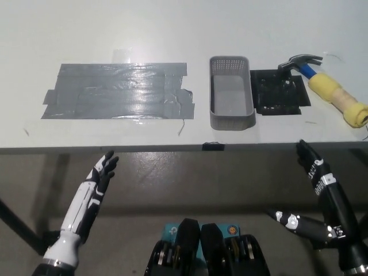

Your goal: The robot picks the hammer with right hand and hits the black area on the desk and places it back.

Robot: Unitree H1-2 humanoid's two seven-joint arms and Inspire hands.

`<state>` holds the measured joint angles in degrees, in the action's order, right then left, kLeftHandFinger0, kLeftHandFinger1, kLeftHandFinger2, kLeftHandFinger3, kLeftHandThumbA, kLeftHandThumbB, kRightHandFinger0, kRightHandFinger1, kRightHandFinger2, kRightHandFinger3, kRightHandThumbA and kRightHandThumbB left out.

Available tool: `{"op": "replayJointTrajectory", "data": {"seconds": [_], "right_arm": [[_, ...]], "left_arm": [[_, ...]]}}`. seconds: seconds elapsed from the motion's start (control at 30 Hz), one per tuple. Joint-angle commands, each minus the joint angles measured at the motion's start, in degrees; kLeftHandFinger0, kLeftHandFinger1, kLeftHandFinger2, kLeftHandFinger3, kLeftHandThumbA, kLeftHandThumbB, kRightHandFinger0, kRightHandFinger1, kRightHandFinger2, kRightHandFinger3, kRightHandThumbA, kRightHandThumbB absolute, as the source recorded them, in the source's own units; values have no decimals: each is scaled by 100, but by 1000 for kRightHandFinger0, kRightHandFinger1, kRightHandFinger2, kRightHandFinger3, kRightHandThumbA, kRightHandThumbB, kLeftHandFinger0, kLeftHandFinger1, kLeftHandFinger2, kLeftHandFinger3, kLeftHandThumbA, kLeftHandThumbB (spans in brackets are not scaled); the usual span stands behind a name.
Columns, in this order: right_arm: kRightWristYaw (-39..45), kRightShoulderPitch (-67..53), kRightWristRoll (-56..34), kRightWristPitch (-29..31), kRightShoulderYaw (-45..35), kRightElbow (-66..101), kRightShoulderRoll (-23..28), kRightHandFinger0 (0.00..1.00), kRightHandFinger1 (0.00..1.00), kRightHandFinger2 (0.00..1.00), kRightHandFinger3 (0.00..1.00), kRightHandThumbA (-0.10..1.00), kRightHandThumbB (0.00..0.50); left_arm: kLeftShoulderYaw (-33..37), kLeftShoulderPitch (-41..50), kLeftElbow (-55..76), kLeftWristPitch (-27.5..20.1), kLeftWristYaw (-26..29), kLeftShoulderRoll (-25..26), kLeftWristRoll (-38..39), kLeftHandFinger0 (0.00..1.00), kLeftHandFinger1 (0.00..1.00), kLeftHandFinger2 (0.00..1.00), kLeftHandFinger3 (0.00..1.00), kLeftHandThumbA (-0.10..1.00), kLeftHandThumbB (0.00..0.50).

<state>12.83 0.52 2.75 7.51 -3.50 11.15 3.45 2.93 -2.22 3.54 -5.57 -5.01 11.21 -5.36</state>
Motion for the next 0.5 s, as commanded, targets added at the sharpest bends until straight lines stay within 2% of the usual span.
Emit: {"op": "replayJointTrajectory", "data": {"seconds": [0.0, 0.1, 0.17, 0.37, 0.47], "right_arm": [[-228, 23, -392, 516, -62, -128, -94, 1000, 1000, 1000, 1000, 1000, 247], [-298, -13, -176, 652, -15, -303, -48, 1000, 1000, 1000, 1000, 1000, 244], [-278, -27, -235, 681, 5, -396, -41, 1000, 1000, 1000, 1000, 1000, 224], [-312, -13, -330, 686, 11, -536, -51, 1000, 1000, 1000, 1000, 1000, 220], [-284, -48, -348, 678, 56, -541, -30, 1000, 1000, 1000, 1000, 1000, 203]], "left_arm": [[14, 33, 181, -286, -51, -7, 59, 1000, 1000, 1000, 1000, 1000, 112], [7, 88, 202, -283, -33, -16, 43, 1000, 1000, 1000, 1000, 1000, 100], [-9, 130, 207, -286, -35, -1, 55, 1000, 1000, 1000, 1000, 1000, 100], [-15, 153, 182, -373, -11, 2, 17, 1000, 1000, 1000, 1000, 1000, 88], [-24, 186, 196, -316, -15, -1, 32, 1000, 1000, 1000, 1000, 1000, 102]]}}
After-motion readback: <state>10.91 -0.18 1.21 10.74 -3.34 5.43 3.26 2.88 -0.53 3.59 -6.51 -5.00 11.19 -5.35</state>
